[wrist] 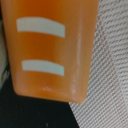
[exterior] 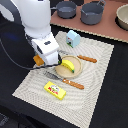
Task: Interact with the objects in diverse but meaningful ways.
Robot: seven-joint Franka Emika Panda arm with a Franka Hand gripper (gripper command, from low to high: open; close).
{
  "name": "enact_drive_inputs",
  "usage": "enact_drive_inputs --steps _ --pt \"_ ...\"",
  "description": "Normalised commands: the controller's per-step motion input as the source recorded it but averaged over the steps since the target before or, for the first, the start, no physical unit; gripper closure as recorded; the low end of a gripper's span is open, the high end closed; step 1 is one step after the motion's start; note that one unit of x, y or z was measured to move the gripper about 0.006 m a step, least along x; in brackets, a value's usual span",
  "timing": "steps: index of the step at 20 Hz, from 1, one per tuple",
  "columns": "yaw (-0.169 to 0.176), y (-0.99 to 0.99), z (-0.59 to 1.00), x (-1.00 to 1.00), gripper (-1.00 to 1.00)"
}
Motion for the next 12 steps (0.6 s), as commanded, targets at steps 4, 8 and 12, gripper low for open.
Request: enact_drive_inputs --steps 4,8,12 --pt "0.008 0.00 -0.20 -0.06 1.00" --pt "0.007 0.00 -0.19 -0.03 1.00" --pt "0.046 0.06 0.10 -0.10 1.00"
